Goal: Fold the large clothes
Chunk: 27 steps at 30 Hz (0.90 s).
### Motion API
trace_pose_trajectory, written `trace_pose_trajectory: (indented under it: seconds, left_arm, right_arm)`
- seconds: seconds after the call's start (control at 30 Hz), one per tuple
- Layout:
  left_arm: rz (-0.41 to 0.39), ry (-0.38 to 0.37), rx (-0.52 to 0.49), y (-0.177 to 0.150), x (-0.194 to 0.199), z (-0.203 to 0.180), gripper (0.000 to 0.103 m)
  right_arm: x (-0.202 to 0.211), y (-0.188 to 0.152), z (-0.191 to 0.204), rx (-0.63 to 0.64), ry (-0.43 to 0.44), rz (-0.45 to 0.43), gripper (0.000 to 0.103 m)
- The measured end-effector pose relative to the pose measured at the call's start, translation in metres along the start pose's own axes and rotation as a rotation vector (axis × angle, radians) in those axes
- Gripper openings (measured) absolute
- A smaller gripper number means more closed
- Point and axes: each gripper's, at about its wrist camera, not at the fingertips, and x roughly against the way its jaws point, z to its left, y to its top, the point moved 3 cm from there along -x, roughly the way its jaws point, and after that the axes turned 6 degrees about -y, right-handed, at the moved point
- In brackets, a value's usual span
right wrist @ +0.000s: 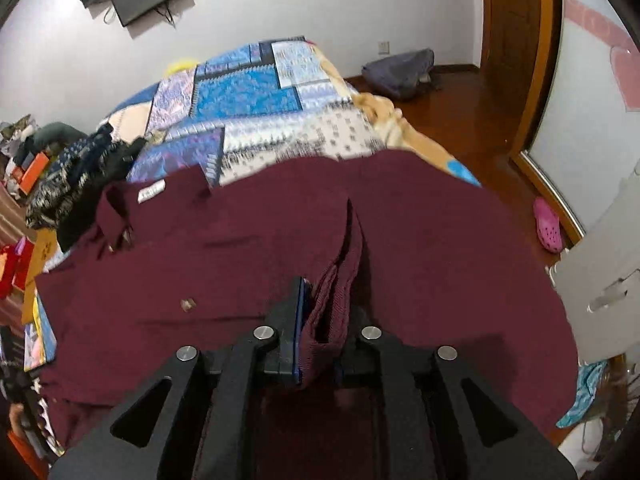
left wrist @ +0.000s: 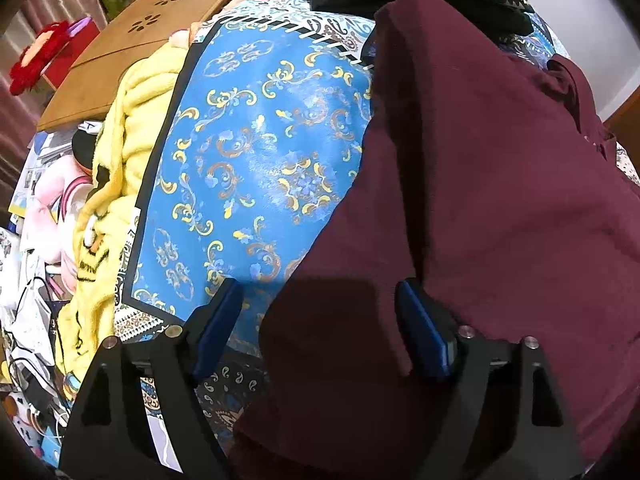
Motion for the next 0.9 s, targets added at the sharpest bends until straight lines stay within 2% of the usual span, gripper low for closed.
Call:
trace_pose_trajectory:
  seconds: [0.07,0.23,0.33,0.47,0.73,0.9]
  left_arm:
    - [-0.003,0.010,-0.001,0.000,0.001,-0.002,0.080]
    - [-0.027,0.050,-0.037,0.000,0.013,-0.012,0.080]
    - [-0.058,0.047,-0.069,0.002,0.029,-0.023,0.080]
    - [-0.121,0.031,-0.114,0.012,0.056,-0.043,0.080]
    - [-0.270,-0.064,-0.239,0.040,0.115,-0.119,0.080]
    - [-0.311,-0.163,-0.336,0.044,0.136,-0.176,0.081]
  right_arm:
    - [0.003,-0.002,-0.003,-0.010,-0.005,-0.006,0.013]
    - [0.011,-0.007,-0.014,-0.022,-0.030,0.005,0.026]
    - [0.018,-0.009,-0.025,-0.042,-0.014,0.020,0.036]
    - [0.034,-0.011,-0.045,-0.096,0.004,-0.004,0.044]
    - [0.066,-0.016,-0.108,-0.263,-0.047,-0.049,0.045]
    - [0.071,-0.039,-0.155,-0.398,-0.083,-0.024,0.046]
